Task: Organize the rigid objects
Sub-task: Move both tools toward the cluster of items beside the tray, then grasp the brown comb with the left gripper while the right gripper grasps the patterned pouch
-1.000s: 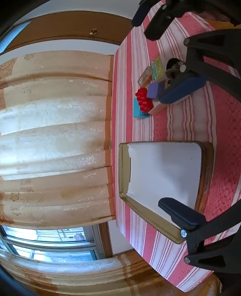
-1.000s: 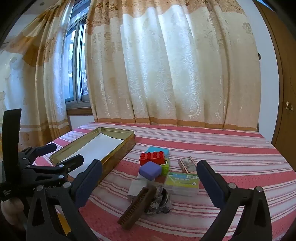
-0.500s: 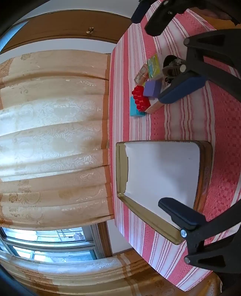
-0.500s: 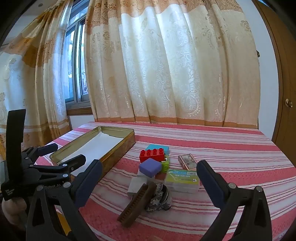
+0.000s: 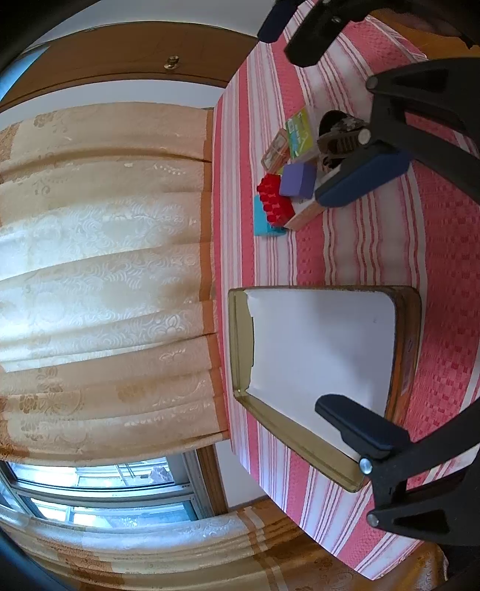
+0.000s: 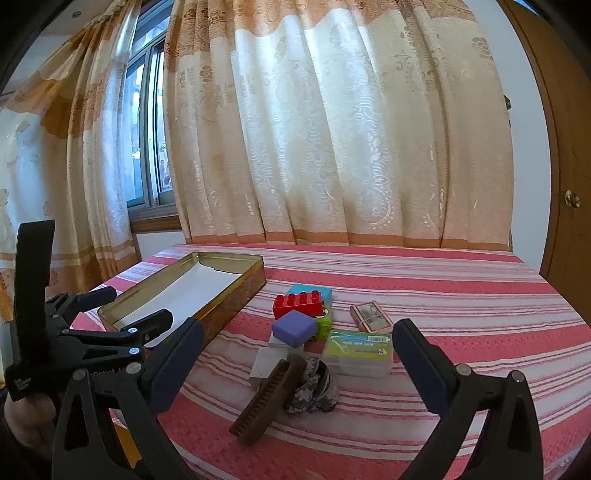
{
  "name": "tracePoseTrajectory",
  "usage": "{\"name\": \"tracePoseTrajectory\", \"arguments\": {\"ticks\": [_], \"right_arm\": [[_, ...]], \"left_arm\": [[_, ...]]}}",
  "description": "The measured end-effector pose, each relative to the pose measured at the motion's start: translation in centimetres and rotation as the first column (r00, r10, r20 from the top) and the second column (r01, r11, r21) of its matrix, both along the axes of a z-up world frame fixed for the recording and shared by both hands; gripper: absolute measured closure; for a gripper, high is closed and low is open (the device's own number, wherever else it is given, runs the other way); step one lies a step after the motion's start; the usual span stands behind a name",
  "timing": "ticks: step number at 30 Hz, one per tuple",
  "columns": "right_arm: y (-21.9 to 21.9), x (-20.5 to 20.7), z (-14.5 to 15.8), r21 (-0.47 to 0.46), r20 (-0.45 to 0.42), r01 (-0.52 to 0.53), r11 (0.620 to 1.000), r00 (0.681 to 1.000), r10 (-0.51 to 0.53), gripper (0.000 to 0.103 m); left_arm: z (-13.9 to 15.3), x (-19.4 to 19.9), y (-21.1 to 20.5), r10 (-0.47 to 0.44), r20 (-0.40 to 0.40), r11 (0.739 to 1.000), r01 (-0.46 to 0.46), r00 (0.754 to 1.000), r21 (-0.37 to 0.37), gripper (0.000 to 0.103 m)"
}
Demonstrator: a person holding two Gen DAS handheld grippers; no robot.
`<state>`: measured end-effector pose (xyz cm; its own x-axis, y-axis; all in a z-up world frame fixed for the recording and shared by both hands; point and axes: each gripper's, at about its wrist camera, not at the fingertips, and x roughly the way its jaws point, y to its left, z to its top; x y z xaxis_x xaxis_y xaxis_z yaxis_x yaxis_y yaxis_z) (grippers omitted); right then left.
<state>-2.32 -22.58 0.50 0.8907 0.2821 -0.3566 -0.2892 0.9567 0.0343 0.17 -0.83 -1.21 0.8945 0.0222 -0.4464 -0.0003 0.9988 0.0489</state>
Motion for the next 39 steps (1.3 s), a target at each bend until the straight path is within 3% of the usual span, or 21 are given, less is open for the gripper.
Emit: {"name": "tracePoseTrajectory", "arguments": {"ticks": [22, 29, 39], "right_arm": [[-0.9, 0.1, -0.6, 0.012, -0.009, 0.021, 1.0, 1.0, -0.021, 0.001], [-2.8, 0.1, -1.8, 0.007, -0.021, 0.074, 0.997, 0.997, -0.073, 0.001], [-6.6, 0.8, -4.1, 0.042, -0.092, 0.162, 0.986, 0.983, -0.157, 0.001]], "left_arm": [[-0.6, 0.3, -1.9, -0.027, -0.011, 1.0, 0.027, 1.0, -0.001, 0.0], [-1.6, 0.3, -4.0, -0.114, -0.029, 0.993, 0.113, 0.993, -0.033, 0.0], [-3.8, 1.0, -8.7, -0.24, -0.116, 0.971, 0.238, 0.964, -0.029, 0.0]]}}
